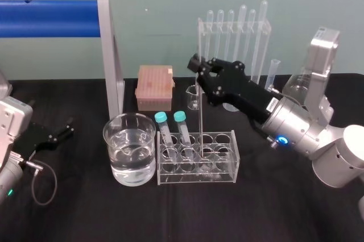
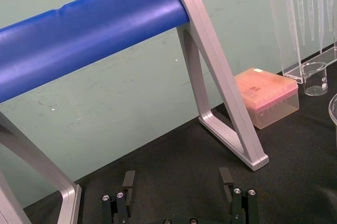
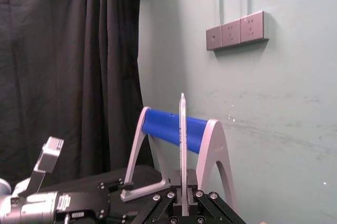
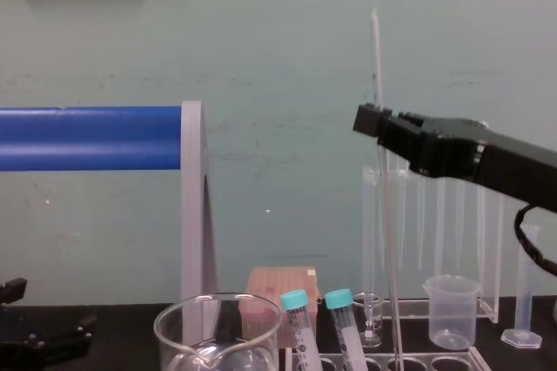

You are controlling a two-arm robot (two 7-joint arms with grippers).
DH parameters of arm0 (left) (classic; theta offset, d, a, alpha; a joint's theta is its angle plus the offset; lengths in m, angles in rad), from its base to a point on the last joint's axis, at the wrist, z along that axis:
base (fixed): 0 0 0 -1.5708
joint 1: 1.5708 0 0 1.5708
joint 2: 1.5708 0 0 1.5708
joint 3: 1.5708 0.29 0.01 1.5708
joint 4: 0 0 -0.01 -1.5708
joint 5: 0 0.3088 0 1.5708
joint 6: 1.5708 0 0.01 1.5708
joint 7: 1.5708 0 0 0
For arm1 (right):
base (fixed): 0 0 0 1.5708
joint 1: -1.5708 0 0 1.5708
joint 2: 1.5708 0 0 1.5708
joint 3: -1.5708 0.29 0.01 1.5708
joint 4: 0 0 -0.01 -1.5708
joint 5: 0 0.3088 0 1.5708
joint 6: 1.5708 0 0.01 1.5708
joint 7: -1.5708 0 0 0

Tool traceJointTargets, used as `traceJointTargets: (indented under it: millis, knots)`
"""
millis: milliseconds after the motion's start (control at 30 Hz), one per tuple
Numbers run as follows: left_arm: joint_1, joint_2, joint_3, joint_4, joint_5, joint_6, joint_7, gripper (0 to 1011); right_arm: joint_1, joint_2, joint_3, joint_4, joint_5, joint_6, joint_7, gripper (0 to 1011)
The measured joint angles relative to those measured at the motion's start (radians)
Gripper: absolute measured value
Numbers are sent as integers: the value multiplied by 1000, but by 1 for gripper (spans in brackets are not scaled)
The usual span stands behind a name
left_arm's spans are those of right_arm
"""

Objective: Hold the thermometer with one hand and immerse one end into the beaker, then reinsert it into the test tube rack.

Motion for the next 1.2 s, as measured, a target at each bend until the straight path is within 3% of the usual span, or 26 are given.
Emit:
traceJointTargets:
  millis: [600, 1200]
  knots:
    - [0, 0, 0, 0, 0, 0, 0, 1008, 32, -17, -45, 95, -66, 8, 19, 57]
    - [0, 0, 0, 0, 0, 0, 0, 1008, 39, -25, -48, 109, -76, 6, 24, 57]
